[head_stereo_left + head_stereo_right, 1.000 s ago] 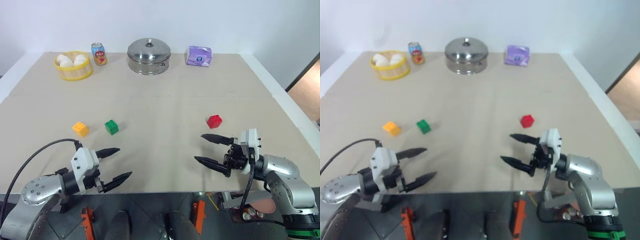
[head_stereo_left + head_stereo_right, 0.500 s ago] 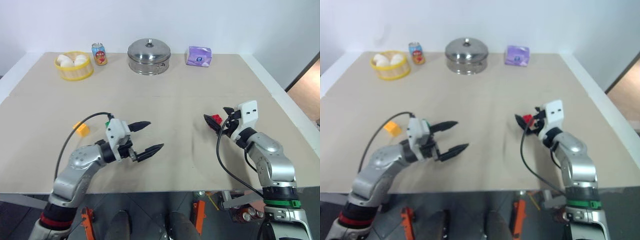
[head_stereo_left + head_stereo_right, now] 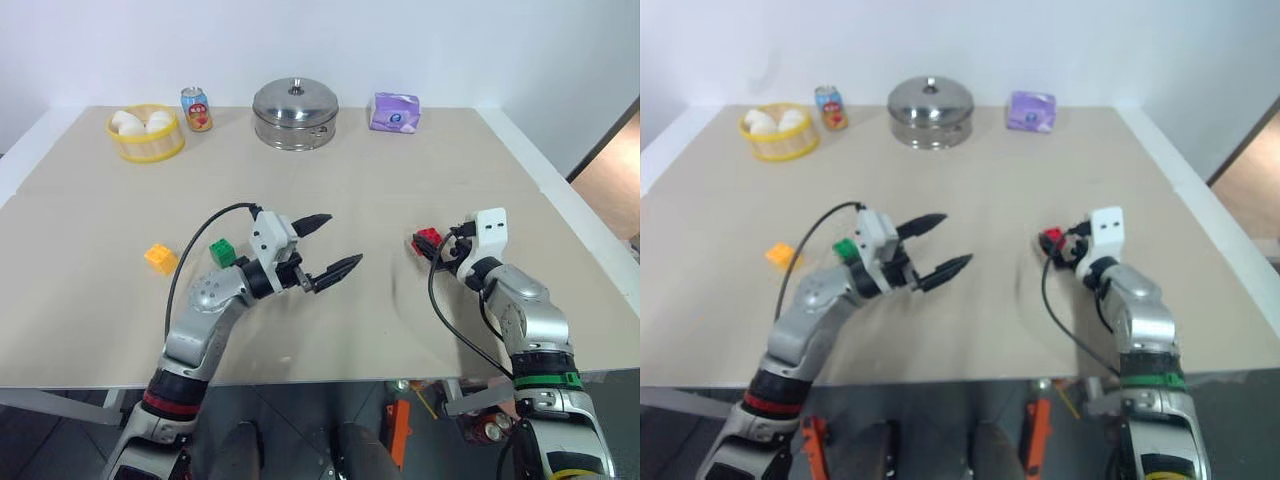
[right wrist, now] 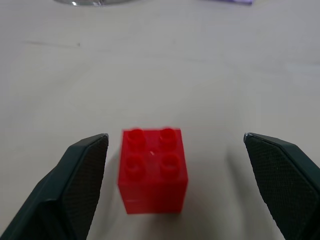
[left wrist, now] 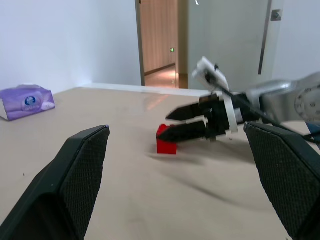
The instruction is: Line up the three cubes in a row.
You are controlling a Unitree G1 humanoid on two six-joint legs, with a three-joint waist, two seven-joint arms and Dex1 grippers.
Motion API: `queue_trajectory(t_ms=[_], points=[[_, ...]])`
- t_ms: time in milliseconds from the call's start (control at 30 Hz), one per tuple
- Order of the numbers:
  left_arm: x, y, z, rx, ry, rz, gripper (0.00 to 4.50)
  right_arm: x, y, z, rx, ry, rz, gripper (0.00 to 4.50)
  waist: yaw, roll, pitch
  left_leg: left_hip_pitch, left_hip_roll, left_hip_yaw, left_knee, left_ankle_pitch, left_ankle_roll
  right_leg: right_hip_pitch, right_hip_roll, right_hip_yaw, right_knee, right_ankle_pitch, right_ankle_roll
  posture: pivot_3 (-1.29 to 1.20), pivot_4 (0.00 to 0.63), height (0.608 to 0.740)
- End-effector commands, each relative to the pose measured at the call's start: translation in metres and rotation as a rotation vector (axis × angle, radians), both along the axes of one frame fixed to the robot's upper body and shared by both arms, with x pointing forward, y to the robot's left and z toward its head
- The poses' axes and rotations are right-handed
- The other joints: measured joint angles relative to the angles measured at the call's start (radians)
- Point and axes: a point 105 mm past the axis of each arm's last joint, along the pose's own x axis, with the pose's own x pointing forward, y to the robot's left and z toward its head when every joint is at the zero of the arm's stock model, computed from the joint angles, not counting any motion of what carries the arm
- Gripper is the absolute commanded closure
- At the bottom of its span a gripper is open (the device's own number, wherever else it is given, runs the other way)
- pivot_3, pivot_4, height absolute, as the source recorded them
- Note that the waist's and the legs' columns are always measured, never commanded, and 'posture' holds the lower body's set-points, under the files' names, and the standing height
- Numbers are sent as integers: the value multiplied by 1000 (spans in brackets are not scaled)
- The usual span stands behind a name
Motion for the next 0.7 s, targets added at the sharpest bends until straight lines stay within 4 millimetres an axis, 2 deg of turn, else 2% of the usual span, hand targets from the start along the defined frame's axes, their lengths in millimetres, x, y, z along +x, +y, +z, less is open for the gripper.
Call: queue_trajectory(t_ms=[33,67,167,367,400,500,600,700], points=[[3,-2,18,-45,-53,24,41,6,0,6,6,-28,21,0,0,0,0,0,0,0,0,0,0,0,0,0,0,0,0,0,150,739],[4,-2,19,-50,-55,30,41,7,0,5,4,-25,20,0,0,0,0,0,0,0,0,0,0,0,0,0,0,0,0,0,150,739],[7,-2,22,-59,-57,40,0,9,-1,3,6,-24,21,789,-1,0,0,0,0,0,0,0,0,0,0,0,0,0,1,0,150,739],[8,-2,23,-65,-53,42,0,11,-1,6,16,-37,42,2980,-3,0,0,0,-1,0,0,0,0,0,0,1,0,1,1,0,150,739],[8,-2,23,-64,-52,41,0,11,-1,7,18,-40,45,3211,-3,0,0,0,-1,0,0,0,0,0,0,1,0,1,1,0,150,739],[8,-2,21,-55,-46,34,0,10,1,11,26,-54,68,3248,-3,0,0,0,-1,0,0,0,0,0,0,1,0,1,2,0,150,739],[0,1,16,-38,-31,-17,0,-3,22,20,48,-63,252,3248,-4,1,0,0,-1,0,0,0,0,0,0,1,0,1,1,0,150,739],[-13,17,8,26,-24,-69,0,-33,55,32,-7,-96,562,3248,-7,1,0,0,-1,0,0,0,0,0,0,1,0,1,3,0,150,739]])
